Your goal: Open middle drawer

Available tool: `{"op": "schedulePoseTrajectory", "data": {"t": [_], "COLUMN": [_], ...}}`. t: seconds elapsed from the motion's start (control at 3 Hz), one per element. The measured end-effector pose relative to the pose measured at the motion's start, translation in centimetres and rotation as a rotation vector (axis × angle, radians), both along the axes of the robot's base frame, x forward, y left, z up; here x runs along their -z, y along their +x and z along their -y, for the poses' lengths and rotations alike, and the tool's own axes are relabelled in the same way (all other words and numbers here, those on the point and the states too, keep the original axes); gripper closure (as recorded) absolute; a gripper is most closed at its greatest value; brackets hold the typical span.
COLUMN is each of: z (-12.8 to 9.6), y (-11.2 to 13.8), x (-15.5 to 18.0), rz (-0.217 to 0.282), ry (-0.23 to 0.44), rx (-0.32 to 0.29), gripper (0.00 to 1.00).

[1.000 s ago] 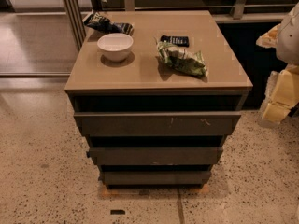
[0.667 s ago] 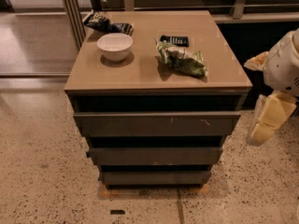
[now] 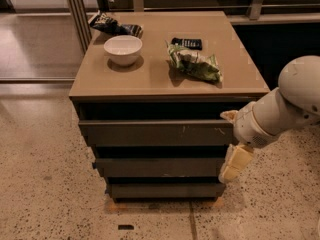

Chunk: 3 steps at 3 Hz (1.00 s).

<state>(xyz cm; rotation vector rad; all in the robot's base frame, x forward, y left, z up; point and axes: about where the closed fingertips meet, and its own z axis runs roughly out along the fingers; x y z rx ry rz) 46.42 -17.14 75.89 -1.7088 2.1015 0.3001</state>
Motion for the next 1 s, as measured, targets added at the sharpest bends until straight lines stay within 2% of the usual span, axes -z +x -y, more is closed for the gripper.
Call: {"op": "schedulePoseTrajectory", "data": {"t": [0.33,0.67,1.0], "z": [-1.7,-1.7,-1.4], "y": [0.8,1.0,0.7], "x": [5.6,6.1,8.4], "rz": [-0.032,-0.033,-0.029], "ry": [0.025,0.030,-0.014], "rx": [-0.016,-0.012,-0.021], "gripper": [0.00,0.00,0.00]}}
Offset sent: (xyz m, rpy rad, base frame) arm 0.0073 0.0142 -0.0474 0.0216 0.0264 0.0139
